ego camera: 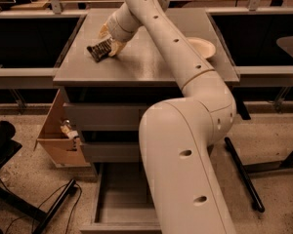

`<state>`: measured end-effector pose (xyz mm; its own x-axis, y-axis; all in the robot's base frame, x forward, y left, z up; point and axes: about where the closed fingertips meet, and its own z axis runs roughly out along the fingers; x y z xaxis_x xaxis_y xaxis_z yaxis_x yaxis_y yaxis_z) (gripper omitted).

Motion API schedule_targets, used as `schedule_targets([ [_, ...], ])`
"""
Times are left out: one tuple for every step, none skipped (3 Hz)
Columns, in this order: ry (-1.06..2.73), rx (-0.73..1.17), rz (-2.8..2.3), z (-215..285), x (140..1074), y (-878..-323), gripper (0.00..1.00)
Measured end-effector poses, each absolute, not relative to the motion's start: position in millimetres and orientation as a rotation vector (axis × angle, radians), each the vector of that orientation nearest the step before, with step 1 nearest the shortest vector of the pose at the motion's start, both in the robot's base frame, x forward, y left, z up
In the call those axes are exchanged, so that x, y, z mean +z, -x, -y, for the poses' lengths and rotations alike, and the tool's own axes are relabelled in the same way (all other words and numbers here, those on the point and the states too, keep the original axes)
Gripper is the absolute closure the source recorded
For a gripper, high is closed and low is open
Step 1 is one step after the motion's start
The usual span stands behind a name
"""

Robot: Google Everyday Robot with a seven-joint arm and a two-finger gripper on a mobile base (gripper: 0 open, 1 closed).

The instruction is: Pick rxbar chocolate from bottom drawer and place on counter

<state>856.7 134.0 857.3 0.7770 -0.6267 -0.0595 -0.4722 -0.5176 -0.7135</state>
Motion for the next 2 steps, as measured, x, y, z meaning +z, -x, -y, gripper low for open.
schedule_targets([
  [2.212, -0.247, -0.799, -134.0, 862.9, -853.3, 0.0],
  [2.241, -0.259, -0.765, -128.1, 891.2, -841.9, 0.0],
])
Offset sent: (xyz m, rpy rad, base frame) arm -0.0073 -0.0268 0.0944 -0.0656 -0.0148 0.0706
